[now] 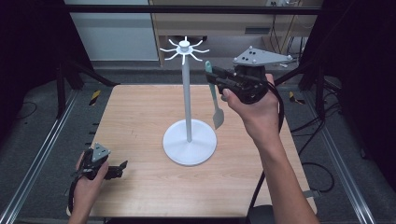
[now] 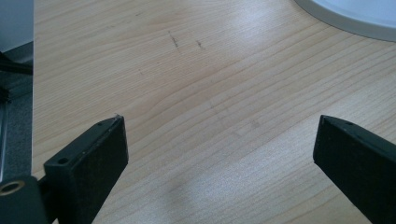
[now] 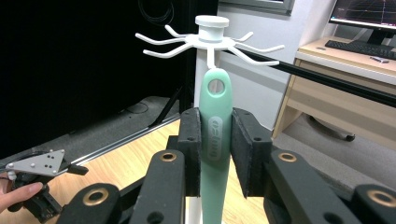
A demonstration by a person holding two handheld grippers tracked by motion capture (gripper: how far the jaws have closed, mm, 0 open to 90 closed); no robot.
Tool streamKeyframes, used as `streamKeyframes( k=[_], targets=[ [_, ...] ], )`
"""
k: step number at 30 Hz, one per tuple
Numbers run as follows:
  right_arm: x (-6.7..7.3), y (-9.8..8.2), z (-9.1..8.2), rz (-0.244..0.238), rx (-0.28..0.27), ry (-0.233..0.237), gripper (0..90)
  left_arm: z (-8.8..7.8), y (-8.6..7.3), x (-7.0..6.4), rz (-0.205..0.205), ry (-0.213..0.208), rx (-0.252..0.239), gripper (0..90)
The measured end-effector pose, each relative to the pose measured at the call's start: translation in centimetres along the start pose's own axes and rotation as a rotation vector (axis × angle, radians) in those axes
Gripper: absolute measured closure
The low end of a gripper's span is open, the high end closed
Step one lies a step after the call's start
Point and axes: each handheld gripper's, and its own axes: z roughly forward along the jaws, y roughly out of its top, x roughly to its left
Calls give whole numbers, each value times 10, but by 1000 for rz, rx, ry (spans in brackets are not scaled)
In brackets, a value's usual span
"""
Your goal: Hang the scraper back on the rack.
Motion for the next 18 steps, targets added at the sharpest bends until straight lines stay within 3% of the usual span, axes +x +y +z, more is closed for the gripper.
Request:
streamKeyframes(
  k=[18],
  targets=[
    [2, 5, 1, -7, 2, 9, 746, 1, 0, -1, 2, -3, 5, 30]
  ],
)
